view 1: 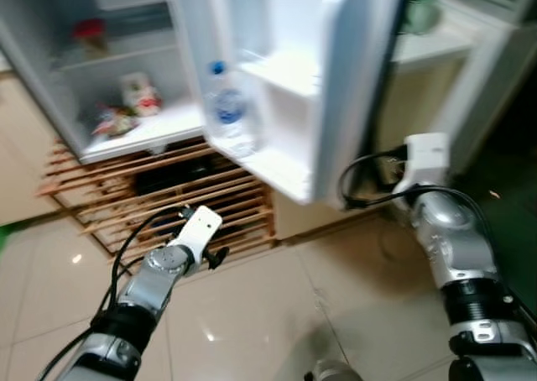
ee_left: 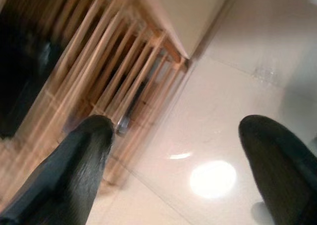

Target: Restocking fridge

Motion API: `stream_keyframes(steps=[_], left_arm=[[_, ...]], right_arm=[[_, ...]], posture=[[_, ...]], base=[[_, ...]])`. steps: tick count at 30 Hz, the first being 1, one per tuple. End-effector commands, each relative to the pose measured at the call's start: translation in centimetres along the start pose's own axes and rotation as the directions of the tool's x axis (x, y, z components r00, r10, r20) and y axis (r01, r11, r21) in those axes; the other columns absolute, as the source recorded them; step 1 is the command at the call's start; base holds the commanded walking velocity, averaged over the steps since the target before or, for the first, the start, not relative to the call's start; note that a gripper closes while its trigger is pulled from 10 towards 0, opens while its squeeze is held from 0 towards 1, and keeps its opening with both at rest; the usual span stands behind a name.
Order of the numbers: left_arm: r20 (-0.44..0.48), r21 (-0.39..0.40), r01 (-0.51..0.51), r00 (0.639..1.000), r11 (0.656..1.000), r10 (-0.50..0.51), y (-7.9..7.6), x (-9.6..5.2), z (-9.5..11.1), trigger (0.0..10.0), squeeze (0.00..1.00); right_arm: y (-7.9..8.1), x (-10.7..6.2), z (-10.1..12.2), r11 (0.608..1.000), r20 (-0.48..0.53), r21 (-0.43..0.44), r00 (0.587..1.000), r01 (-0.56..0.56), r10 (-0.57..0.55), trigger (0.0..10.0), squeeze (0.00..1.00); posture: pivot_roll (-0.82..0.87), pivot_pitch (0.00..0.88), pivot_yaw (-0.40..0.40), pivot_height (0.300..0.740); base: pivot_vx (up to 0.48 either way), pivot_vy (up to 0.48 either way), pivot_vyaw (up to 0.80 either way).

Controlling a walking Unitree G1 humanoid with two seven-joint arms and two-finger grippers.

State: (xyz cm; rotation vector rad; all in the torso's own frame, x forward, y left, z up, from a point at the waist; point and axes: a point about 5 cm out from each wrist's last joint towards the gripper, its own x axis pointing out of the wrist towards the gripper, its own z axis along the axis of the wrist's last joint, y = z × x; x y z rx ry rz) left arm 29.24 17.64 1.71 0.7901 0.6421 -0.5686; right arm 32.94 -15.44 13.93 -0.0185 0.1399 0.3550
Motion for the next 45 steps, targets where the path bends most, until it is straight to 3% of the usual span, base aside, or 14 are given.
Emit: stream_keyframes(steps=[1, 4, 6, 11, 19, 27, 30, 36, 37, 40, 42, 43, 44, 45], left_arm=[[-0.159, 0.254, 0.121, 0.984, 0.960, -0.081, -1.2, -0.4, -3.7, 10.0, 0.00], [-0.301, 0.332, 0.308, 0.930, 0.892, -0.209, -3.0, -1.2, -7.1, 10.0, 0.00], [-0.327, 0.261, 0.444, 0.876, 0.857, -0.355, -5.5, -1.6, -8.3, 10.0, 0.00], [-0.337, 0.248, 0.436, 0.876, 0.865, -0.345, -6.7, -0.6, -8.0, 10.0, 0.00], [-0.293, 0.211, 0.389, 0.901, 0.897, -0.321, -6.3, 0.3, -6.6, 10.0, 0.00], [-0.148, 0.039, 0.354, 0.927, 0.935, -0.345, -7.3, 1.8, -2.7, 10.0, 0.00], [-0.141, 0.030, 0.331, 0.936, 0.943, -0.324, -7.3, 2.1, -2.0, 10.0, 0.00], [-0.124, 0.015, 0.355, 0.928, 0.935, -0.350, -6.9, 1.1, -4.4, 10.0, 0.00], [-0.124, 0.015, 0.355, 0.928, 0.935, -0.350, -6.9, 1.1, -4.4, 10.0, 0.00], [-0.100, -0.023, 0.349, 0.931, 0.937, -0.350, -7.2, 1.2, -4.2, 10.0, 0.00], [-0.085, -0.041, 0.342, 0.935, 0.939, -0.344, -7.2, 1.2, -4.0, 10.0, 0.00], [-0.054, -0.075, 0.316, 0.946, 0.946, -0.321, -7.2, 1.3, -3.7, 10.0, 0.00], [-0.054, -0.075, 0.316, 0.946, 0.946, -0.321, -7.2, 1.3, -3.7, 10.0, 0.00], [-0.025, -0.093, 0.287, 0.957, 0.953, -0.290, -7.1, 1.4, -3.3, 10.0, 0.00]], right_arm=[[4.3, -0.1, 4.6, 0.971, 0.165, -0.011, 0.957, -0.241, 0.239, 10.0, 0.00], [6.2, -1.3, 5.9, 0.928, 0.212, 0.045, 0.911, -0.371, 0.354, 10.0, 0.00], [7.0, -3.2, 6.6, 0.852, 0.241, 0.105, 0.845, -0.512, 0.478, 10.0, 0.00], [2.9, -2.5, 4.1, 0.948, 0.121, 0.106, 0.950, -0.301, 0.288, 10.0, 0.00], [0.4, -2.4, 4.6, 0.976, 0.135, 0.178, 0.986, -0.123, 0.100, 10.0, 0.00], [4.0, -1.1, 5.5, 0.937, 0.180, 0.198, 0.950, -0.288, 0.254, 10.0, 0.00], [7.3, 0.5, 6.9, 0.885, 0.221, 0.189, 0.896, -0.426, 0.384, 10.0, 0.00], [15.0, 2.1, 11.4, 0.637, 0.307, 0.174, 0.656, -0.751, 0.689, 10.0, 0.00], [15.0, 2.1, 11.4, 0.637, 0.307, 0.174, 0.656, -0.751, 0.689, 10.0, 0.00], [18.8, 0.2, 12.6, 0.419, 0.334, 0.134, 0.439, -0.898, 0.834, 10.0, 0.00], [19.0, 0.0, 12.5, 0.407, 0.328, 0.127, 0.425, -0.905, 0.844, 10.0, 0.00], [17.3, 1.0, 11.6, 0.507, 0.306, 0.149, 0.527, -0.849, 0.793, 10.0, 0.00], [17.3, 1.0, 11.6, 0.507, 0.306, 0.149, 0.527, -0.849, 0.793, 10.0, 0.00], [15.3, 1.8, 10.8, 0.605, 0.291, 0.177, 0.628, -0.776, 0.721, 10.0, 0.00]], posture=[[-0.21, 0.000, 0.106, 0.740], [-0.21, 0.000, 0.109, 0.740], [-0.22, 0.000, 0.110, 0.740], [-0.21, 0.000, 0.103, 0.740], [-0.21, 0.000, 0.099, 0.740], [-0.21, 0.000, 0.104, 0.740], [-0.19, 0.000, 0.099, 0.740], [-0.16, 0.000, 0.075, 0.740], [-0.16, 0.000, 0.075, 0.740], [-0.13, 0.000, 0.051, 0.740], [-0.12, 0.000, 0.046, 0.740], [-0.13, 0.000, 0.044, 0.740], [-0.13, 0.000, 0.044, 0.740], [-0.13, 0.000, 0.045, 0.740]], base=[[0.000, 0.000, 0.00], [0.000, 0.000, 0.00], [0.000, 0.000, 0.00], [0.000, 0.000, 0.00], [0.000, 0.000, 0.00], [0.000, 0.000, 0.00], [0.000, 0.000, 0.00], [0.000, 0.000, 0.00], [0.000, 0.000, 0.00], [0.000, 0.000, 0.00], [0.000, 0.000, 0.00], [0.000, 0.000, 0.00], [0.000, 0.000, 0.00], [0.000, 0.000, 0.00]])
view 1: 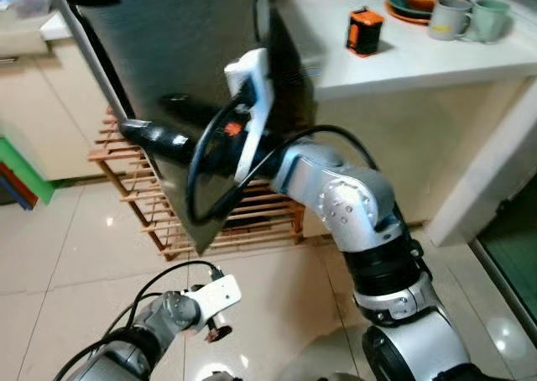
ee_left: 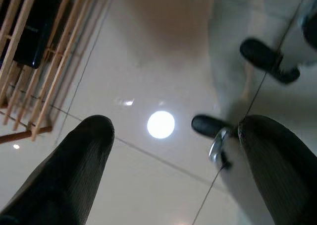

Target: Restocking fridge

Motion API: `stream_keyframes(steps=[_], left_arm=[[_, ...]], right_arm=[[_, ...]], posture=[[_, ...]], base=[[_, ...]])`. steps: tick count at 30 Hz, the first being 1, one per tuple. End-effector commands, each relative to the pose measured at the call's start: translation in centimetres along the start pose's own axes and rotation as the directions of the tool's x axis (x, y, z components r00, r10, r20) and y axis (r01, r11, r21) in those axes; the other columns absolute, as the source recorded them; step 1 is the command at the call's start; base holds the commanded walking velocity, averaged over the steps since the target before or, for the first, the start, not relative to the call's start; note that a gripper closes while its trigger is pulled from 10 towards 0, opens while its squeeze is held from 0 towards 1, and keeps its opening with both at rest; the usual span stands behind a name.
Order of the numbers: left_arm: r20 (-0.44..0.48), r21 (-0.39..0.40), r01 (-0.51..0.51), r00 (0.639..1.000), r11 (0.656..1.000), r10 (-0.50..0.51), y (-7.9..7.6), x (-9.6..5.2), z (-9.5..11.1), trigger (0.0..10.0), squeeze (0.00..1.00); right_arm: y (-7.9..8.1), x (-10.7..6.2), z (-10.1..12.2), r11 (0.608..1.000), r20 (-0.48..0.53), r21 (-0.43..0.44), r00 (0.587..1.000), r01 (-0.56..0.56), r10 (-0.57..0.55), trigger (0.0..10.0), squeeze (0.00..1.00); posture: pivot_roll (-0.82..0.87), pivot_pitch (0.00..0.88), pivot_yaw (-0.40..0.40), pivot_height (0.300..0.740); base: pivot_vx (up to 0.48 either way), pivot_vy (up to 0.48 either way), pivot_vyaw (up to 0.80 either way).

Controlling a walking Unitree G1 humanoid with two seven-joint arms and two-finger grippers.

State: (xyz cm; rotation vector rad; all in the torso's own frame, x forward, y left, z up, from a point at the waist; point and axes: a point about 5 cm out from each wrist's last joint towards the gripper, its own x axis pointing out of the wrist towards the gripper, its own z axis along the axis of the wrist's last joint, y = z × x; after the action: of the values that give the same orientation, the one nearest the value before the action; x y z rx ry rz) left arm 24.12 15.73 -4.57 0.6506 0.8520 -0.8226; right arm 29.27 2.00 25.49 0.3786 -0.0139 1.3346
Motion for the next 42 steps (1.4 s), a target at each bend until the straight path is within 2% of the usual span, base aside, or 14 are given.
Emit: stream_keyframes(steps=[1, 7, 11, 12, 13, 15, 16, 17, 20, 23, 29, 33, 36, 42], left_arm=[[0.046, -0.052, -0.041, 0.998, 0.998, 0.043, 0.3, 0.0, 0.4, 10.0, 0.00], [0.139, -0.125, -0.113, 0.982, 0.986, 0.130, 1.3, 0.0, 2.4, 10.0, 0.00], [0.353, -0.294, -0.235, 0.874, 0.926, 0.334, 5.4, -2.1, 6.1, 10.0, 0.00], [0.353, -0.294, -0.235, 0.874, 0.926, 0.334, 5.4, -2.1, 6.1, 10.0, 0.00], [0.402, -0.330, -0.262, 0.830, 0.907, 0.386, 6.6, -2.9, 7.1, 10.0, 0.00], [0.550, -0.486, -0.353, 0.588, 0.800, 0.593, 10.4, -7.1, 11.7, 10.0, 0.00], [0.581, -0.531, -0.363, 0.502, 0.766, 0.641, 11.2, -8.7, 12.9, 10.0, 0.00], [0.624, -0.586, -0.358, 0.374, 0.727, 0.686, 11.9, -11.0, 14.3, 10.0, 0.00], [0.647, -0.647, -0.308, 0.261, 0.697, 0.716, 12.2, -12.8, 15.1, 10.0, 0.00], [0.651, -0.646, -0.321, 0.241, 0.692, 0.720, 12.2, -13.3, 15.5, 10.0, 0.00], [0.641, -0.623, -0.348, 0.286, 0.700, 0.713, 11.7, -13.6, 16.1, 10.0, 0.00], [0.616, -0.626, -0.352, 0.325, 0.696, 0.718, 12.1, -13.1, 15.6, 10.0, 0.00], [0.609, -0.632, -0.344, 0.332, 0.694, 0.720, 12.1, -13.0, 15.5, 10.0, 0.00], [0.529, -0.713, -0.297, 0.366, 0.635, 0.765, 11.9, -12.5, 14.7, 10.0, 0.00]], right_arm=[[-3.0, -2.9, -0.3, 0.980, 0.024, 0.009, 0.980, 0.198, -0.198, 10.0, 0.00], [-4.7, -6.6, -1.5, 0.924, 0.022, 0.013, 0.924, 0.382, -0.382, 10.0, 0.00], [-6.3, -9.1, -2.6, 0.832, 0.024, -0.007, 0.832, 0.554, -0.554, 10.0, 0.00], [-6.3, -9.1, -2.6, 0.832, 0.024, -0.007, 0.832, 0.554, -0.554, 10.0, 0.00], [-6.6, -9.6, -2.7, 0.806, 0.030, -0.010, 0.806, 0.592, -0.591, 10.0, 0.00], [-7.7, -12.0, -3.3, 0.685, 0.052, -0.087, 0.690, 0.724, -0.722, 10.0, 0.00], [-8.0, -12.7, -3.6, 0.645, 0.055, -0.109, 0.652, 0.757, -0.756, 10.0, 0.00], [-8.4, -14.1, -4.1, 0.584, 0.063, -0.084, 0.589, 0.807, -0.806, 10.0, 0.00], [-8.6, -15.4, -4.8, 0.538, 0.057, -0.047, 0.540, 0.841, -0.840, 10.0, 0.00], [-8.7, -15.9, -5.2, 0.517, 0.053, -0.075, 0.521, 0.853, -0.852, 10.0, 0.00], [-8.9, -16.1, -6.2, 0.473, 0.064, -0.123, 0.482, 0.873, -0.874, 10.0, 0.00], [-9.6, -16.4, -6.8, 0.411, 0.042, -0.168, 0.423, 0.896, -0.905, 10.0, 0.00], [-9.6, -16.5, -6.8, 0.404, 0.053, -0.168, 0.418, 0.899, -0.907, 10.0, 0.00], [-9.8, -17.4, -6.6, 0.351, 0.104, -0.146, 0.367, 0.925, -0.924, 10.0, 0.00]], posture=[[-0.14, 0.000, 0.049, 0.740], [-0.16, 0.000, 0.059, 0.740], [-0.17, 0.000, 0.061, 0.740], [-0.17, 0.000, 0.061, 0.740], [-0.17, 0.000, 0.059, 0.740], [-0.17, 0.000, 0.060, 0.740], [-0.17, 0.000, 0.060, 0.740], [-0.17, 0.000, 0.060, 0.740], [-0.17, 0.000, 0.062, 0.740], [-0.17, 0.000, 0.068, 0.740], [-0.17, 0.000, 0.077, 0.740], [-0.17, 0.000, 0.080, 0.740], [-0.17, 0.000, 0.080, 0.740], [-0.17, 0.000, 0.080, 0.740]], base=[[0.000, 0.000, 0.00], [0.000, 0.000, 0.00], [0.000, 0.000, 0.00], [0.000, 0.000, 0.00], [0.000, 0.000, 0.00], [0.000, 0.000, 0.00], [0.000, 0.000, 0.00], [0.000, 0.000, 0.00], [0.000, 0.000, 0.00], [0.289, 0.000, 0.21], [0.437, 0.000, 0.48], [0.436, 0.000, 0.00], [0.433, 0.000, 0.00], [0.428, 0.000, 0.00]])
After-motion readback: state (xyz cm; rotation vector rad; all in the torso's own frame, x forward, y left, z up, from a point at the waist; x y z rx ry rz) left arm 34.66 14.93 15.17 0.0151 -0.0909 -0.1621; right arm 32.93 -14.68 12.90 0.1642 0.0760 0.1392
